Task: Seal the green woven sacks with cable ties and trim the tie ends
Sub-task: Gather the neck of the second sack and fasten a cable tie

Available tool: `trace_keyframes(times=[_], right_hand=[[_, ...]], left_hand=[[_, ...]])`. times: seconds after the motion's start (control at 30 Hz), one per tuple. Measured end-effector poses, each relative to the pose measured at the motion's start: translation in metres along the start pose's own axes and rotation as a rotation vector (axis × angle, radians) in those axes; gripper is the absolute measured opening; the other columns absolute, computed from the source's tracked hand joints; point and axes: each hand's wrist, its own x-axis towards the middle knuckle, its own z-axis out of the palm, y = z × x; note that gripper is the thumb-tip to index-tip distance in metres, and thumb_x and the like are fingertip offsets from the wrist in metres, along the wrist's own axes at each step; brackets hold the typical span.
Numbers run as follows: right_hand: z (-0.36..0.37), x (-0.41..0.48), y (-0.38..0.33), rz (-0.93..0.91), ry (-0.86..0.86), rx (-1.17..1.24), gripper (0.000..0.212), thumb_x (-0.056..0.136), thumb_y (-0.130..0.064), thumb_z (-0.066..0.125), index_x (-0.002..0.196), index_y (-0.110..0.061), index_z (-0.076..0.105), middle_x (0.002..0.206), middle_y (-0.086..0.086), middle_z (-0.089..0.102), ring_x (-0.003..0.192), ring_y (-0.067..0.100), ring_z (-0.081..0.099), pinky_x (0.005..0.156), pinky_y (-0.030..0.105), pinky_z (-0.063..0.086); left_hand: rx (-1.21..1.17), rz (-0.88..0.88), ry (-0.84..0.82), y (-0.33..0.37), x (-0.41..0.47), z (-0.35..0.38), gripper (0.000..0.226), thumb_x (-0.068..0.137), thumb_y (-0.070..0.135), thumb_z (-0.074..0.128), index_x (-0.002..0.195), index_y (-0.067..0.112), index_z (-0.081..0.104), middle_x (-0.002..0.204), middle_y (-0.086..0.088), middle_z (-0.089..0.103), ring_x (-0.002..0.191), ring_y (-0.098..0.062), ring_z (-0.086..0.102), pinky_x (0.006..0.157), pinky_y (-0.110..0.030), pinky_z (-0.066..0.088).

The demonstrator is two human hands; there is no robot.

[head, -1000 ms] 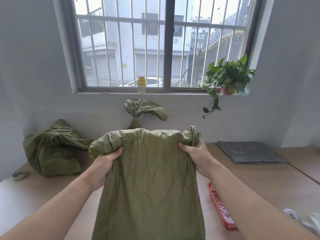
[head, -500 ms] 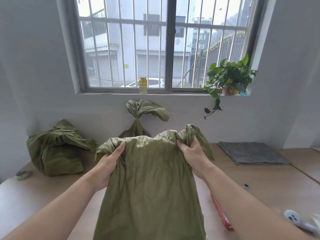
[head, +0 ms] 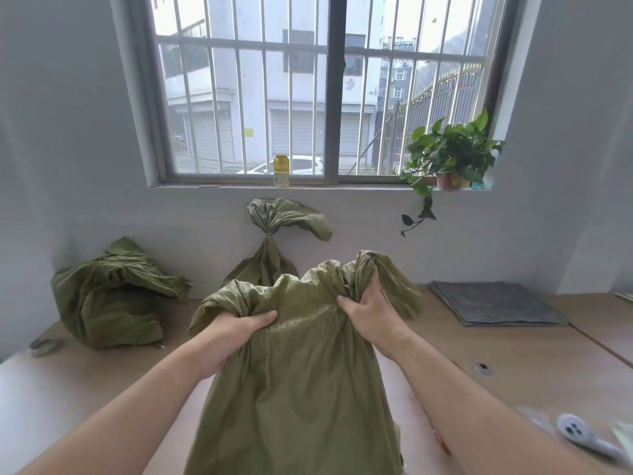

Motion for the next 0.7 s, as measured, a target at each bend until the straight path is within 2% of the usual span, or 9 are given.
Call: trace_keyframes(times=[0.1,0.17,0.27,0.4,0.5,0.63,0.7], right_hand=[[0.002,-0.008,-0.01,0.016,0.005,-0.017,0.084,0.093,-0.033,0.063,0.159,-0.044,0.012,0.154,-0.008,0.046,0.144,0.017,0.043,0.123,0.048,0.035],[0.004,-0.012,-0.015,0.029,-0.005,-0.028,0.088,0.099,-0.03,0.058,0.163,-0.04,-0.001,0.162,-0.008,0.034,0.151,0.017,0.032,0.127,0.047,0.028],[0.01,-0.013,-0.016,0.032,-0.007,-0.031,0.09,0.099,-0.027,0.052,0.164,-0.036,-0.009,0.167,-0.008,0.025,0.154,0.017,0.026,0.128,0.046,0.023],[0.017,-0.012,-0.017,0.024,-0.002,0.006,0.091,0.089,-0.038,0.051,0.164,-0.038,-0.001,0.164,-0.01,0.031,0.15,0.014,0.032,0.127,0.045,0.025],[0.021,-0.01,-0.015,0.014,-0.035,0.015,0.099,0.081,-0.051,0.059,0.162,-0.039,0.004,0.159,-0.009,0.04,0.146,0.014,0.039,0.125,0.045,0.032],[0.025,-0.008,-0.012,-0.044,-0.067,-0.045,0.109,0.074,-0.046,0.069,0.161,-0.033,0.006,0.146,-0.006,0.054,0.136,0.013,0.051,0.119,0.042,0.043],[0.027,-0.007,-0.01,-0.064,-0.067,-0.042,0.107,0.072,-0.041,0.072,0.16,-0.031,0.011,0.137,-0.006,0.06,0.13,0.013,0.058,0.114,0.042,0.048]], left_hand=[[-0.049,-0.033,-0.001,0.001,-0.001,0.003,0.024,0.094,0.027,0.074,0.113,0.012,0.074,0.104,-0.009,0.081,0.096,-0.026,0.078,0.091,-0.043,0.06],[-0.076,-0.022,0.005,-0.001,0.0,0.005,0.022,0.098,0.025,0.069,0.116,0.011,0.073,0.106,-0.009,0.08,0.1,-0.026,0.077,0.097,-0.045,0.058],[-0.098,0.029,0.021,-0.008,0.003,0.01,0.019,0.101,0.016,0.064,0.116,0.007,0.073,0.109,-0.01,0.08,0.101,-0.025,0.077,0.098,-0.043,0.057],[-0.027,0.068,0.085,-0.012,0.003,0.016,0.015,0.098,0.004,0.063,0.107,0.004,0.074,0.099,-0.012,0.081,0.097,-0.03,0.077,0.098,-0.048,0.058],[-0.001,0.057,0.107,-0.012,0.005,0.019,0.017,0.093,0.002,0.062,0.104,0.001,0.075,0.095,-0.016,0.08,0.095,-0.034,0.076,0.095,-0.051,0.059],[-0.008,0.051,0.049,-0.006,0.002,0.025,0.017,0.089,-0.001,0.059,0.091,-0.002,0.076,0.09,-0.017,0.079,0.08,-0.029,0.076,0.083,-0.044,0.061],[-0.039,0.035,-0.018,-0.005,0.003,0.027,0.02,0.089,0.005,0.061,0.098,-0.004,0.076,0.097,-0.019,0.078,0.088,-0.033,0.075,0.093,-0.05,0.059]])
